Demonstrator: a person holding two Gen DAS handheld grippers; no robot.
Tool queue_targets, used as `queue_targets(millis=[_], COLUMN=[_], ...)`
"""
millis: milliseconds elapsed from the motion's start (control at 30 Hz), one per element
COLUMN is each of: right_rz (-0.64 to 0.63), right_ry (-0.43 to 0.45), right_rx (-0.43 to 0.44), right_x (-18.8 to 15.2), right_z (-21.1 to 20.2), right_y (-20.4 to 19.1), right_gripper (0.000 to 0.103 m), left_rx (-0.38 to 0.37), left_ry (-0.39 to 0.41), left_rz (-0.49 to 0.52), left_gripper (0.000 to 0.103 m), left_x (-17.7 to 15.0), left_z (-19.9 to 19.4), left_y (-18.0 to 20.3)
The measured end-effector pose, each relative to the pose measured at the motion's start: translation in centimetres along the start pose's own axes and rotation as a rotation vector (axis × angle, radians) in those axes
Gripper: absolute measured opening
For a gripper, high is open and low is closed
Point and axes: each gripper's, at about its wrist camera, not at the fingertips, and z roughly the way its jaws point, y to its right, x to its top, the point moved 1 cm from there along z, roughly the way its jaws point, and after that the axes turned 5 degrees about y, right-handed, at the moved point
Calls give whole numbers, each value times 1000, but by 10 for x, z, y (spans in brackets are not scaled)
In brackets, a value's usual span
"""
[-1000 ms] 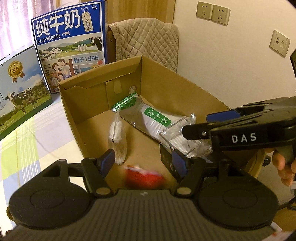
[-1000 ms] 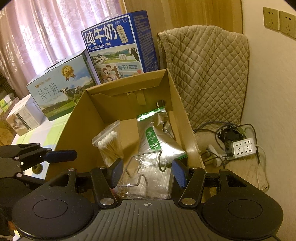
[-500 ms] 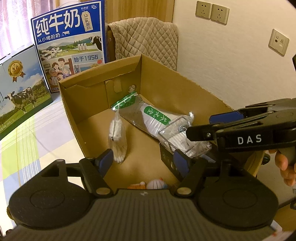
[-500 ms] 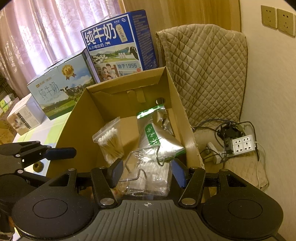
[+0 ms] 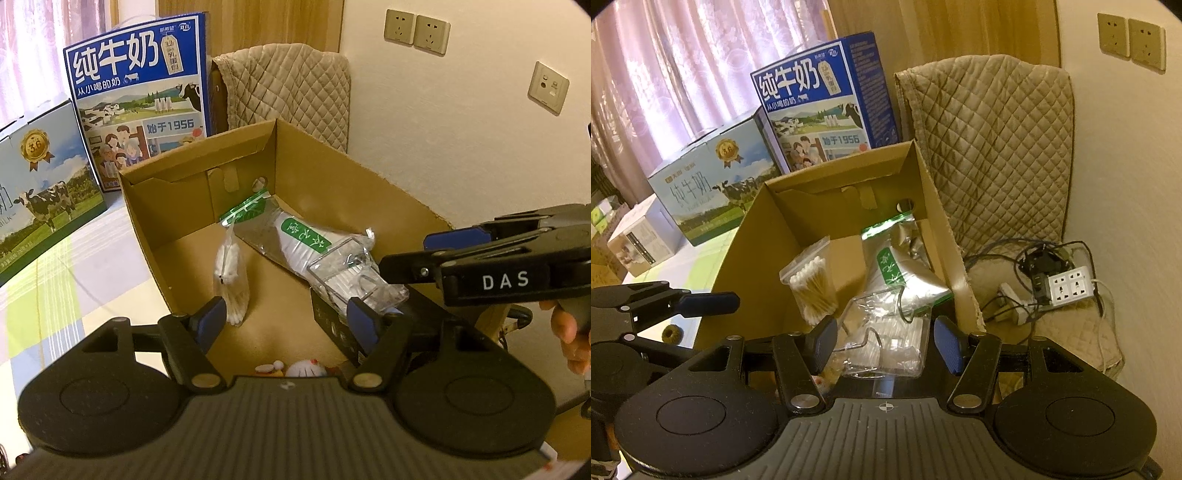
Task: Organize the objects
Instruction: 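Lower both items into the cardboard box and open both grippers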
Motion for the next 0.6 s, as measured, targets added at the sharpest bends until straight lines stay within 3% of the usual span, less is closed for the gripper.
queue_targets(millis=[167, 367, 433, 533, 600], right_rz=[9, 27, 34, 35, 26], right_ry=[18, 56, 74, 90, 100], right_rx=[-3, 1, 7, 11, 12], right_x=[-1, -2, -3, -7, -10], right_z=[-12, -31, -38, -48, -54], right_y=[-1, -2, -2, -6, -11], right_gripper=[56, 56, 56, 58, 65], left_rx=[1, 2, 10, 37, 45], left_ry=[7, 19, 30, 73, 92], left_rz=[-8, -46, -52, -57, -64], left_gripper=[70, 80, 93, 103, 102], left_x=[0, -2, -3, -3, -4], left_z=[-10, -33, -43, -61, -73], left_y=[1, -3, -5, -9, -13])
